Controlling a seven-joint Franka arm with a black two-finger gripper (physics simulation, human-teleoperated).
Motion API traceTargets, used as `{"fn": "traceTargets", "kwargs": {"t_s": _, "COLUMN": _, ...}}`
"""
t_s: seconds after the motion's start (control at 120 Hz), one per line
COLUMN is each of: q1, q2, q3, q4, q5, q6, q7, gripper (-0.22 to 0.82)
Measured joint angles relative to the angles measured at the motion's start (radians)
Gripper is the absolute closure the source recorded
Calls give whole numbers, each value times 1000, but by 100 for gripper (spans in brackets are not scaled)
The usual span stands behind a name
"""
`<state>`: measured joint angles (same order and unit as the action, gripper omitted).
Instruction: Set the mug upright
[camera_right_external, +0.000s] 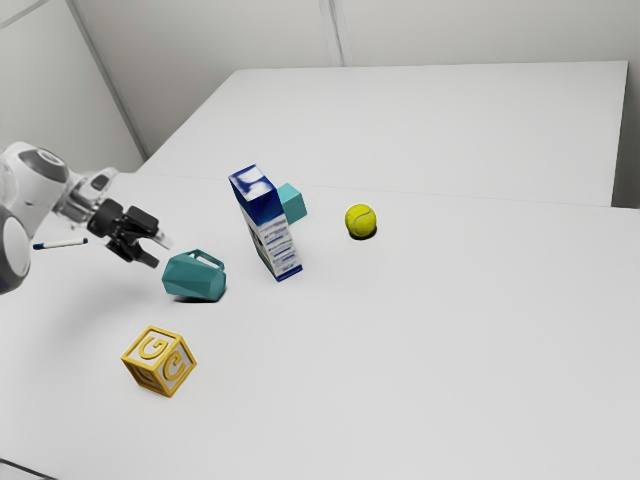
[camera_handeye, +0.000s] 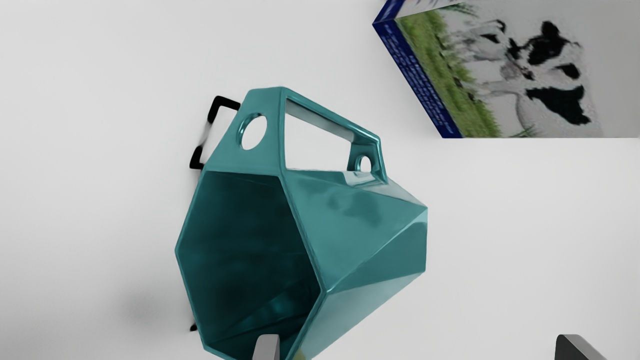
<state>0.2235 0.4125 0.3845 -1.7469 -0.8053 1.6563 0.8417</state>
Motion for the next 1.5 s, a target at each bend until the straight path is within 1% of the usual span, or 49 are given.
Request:
{"fn": "traceTargets", "kwargs": {"t_s": 0.092, "q1": 11, "q2": 16, "q3": -20, "q4": -10, "q5": -26, "q6": 0, "q7": 25, "gripper": 0}}
{"fn": "traceTargets", "kwargs": {"t_s": 0.333, "q1": 15, "q2": 47, "q3": -44, "q4": -26, "q5": -93, "q6": -4, "q7": 77, "gripper": 0}}
{"fn": "traceTargets", "kwargs": {"t_s": 0.367, "q1": 15, "q2": 48, "q3": -46, "q4": -30, "q5": -101, "q6": -5, "q7": 82, "gripper": 6}}
{"fn": "traceTargets", "kwargs": {"t_s": 0.475, "q1": 22, "q2": 50, "q3": -48, "q4": -36, "q5": -118, "q6": -7, "q7": 98, "gripper": 36}}
{"fn": "traceTargets", "kwargs": {"t_s": 0.542, "q1": 25, "q2": 49, "q3": -48, "q4": -37, "q5": -123, "q6": -7, "q7": 106, "gripper": 50}}
{"fn": "traceTargets", "kwargs": {"t_s": 0.633, "q1": 26, "q2": 47, "q3": -50, "q4": -34, "q5": -126, "q6": -9, "q7": 116, "gripper": 62}}
{"fn": "traceTargets", "kwargs": {"t_s": 0.733, "q1": 26, "q2": 43, "q3": -50, "q4": -33, "q5": -126, "q6": -10, "q7": 124, "gripper": 69}}
{"fn": "traceTargets", "kwargs": {"t_s": 0.867, "q1": 26, "q2": 26, "q3": -55, "q4": -33, "q5": -124, "q6": -11, "q7": 133, "gripper": 74}}
{"fn": "traceTargets", "kwargs": {"t_s": 0.967, "q1": 26, "q2": -10, "q3": -62, "q4": -35, "q5": -117, "q6": -12, "q7": 137, "gripper": 76}}
{"fn": "traceTargets", "kwargs": {"t_s": 1.033, "q1": 27, "q2": -50, "q3": -73, "q4": -37, "q5": -94, "q6": -12, "q7": 136, "gripper": 76}}
{"fn": "traceTargets", "kwargs": {"t_s": 1.117, "q1": 26, "q2": -103, "q3": -105, "q4": -39, "q5": -16, "q6": -7, "q7": 124, "gripper": 77}}
{"fn": "traceTargets", "kwargs": {"t_s": 1.242, "q1": 21, "q2": -157, "q3": -148, "q4": -44, "q5": 106, "q6": 17, "q7": 90, "gripper": 78}}
{"fn": "traceTargets", "kwargs": {"t_s": 1.333, "q1": 16, "q2": -201, "q3": -193, "q4": -49, "q5": 191, "q6": 40, "q7": 50, "gripper": 78}}
{"fn": "traceTargets", "kwargs": {"t_s": 1.425, "q1": 6, "q2": -260, "q3": -241, "q4": -97, "q5": 280, "q6": 83, "q7": -1, "gripper": 78}}
{"fn": "traceTargets", "kwargs": {"t_s": 1.5, "q1": -14, "q2": -290, "q3": -271, "q4": -133, "q5": 351, "q6": 128, "q7": -49, "gripper": 79}}
